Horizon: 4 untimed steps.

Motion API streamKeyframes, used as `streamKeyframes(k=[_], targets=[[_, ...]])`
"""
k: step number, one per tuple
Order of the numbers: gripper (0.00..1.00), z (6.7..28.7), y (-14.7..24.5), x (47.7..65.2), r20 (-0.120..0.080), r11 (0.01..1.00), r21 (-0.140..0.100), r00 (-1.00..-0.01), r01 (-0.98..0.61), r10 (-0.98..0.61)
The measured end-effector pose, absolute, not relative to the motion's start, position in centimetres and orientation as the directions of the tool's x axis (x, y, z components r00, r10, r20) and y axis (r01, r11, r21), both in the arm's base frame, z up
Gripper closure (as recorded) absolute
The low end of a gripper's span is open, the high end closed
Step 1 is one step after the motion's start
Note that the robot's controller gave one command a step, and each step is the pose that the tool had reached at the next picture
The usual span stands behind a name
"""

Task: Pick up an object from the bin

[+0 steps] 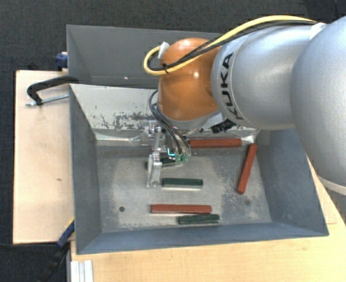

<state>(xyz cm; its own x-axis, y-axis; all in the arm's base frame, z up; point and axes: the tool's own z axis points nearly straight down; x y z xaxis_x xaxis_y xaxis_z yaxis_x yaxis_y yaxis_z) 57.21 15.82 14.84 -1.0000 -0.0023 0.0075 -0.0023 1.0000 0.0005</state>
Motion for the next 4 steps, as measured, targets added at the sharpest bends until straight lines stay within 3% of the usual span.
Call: streamKeyframes(k=[1,2,3,4], targets=[[0.00,15.3,15.8,57.4,-0.001,1.000,0.002,-1.000,-0.001,-0.001],[0.00,10.2,11.2,55.6,-0.007,1.000,0.004,-1.000,0.006,0.006],[1.00,7.5,9.6,58.1,-0.010,1.000,0.003,-1.000,0.025,0.025],[1.00,7.5,9.6,58.1,-0.010,1.000,0.003,-1.000,0.025,0.025]])
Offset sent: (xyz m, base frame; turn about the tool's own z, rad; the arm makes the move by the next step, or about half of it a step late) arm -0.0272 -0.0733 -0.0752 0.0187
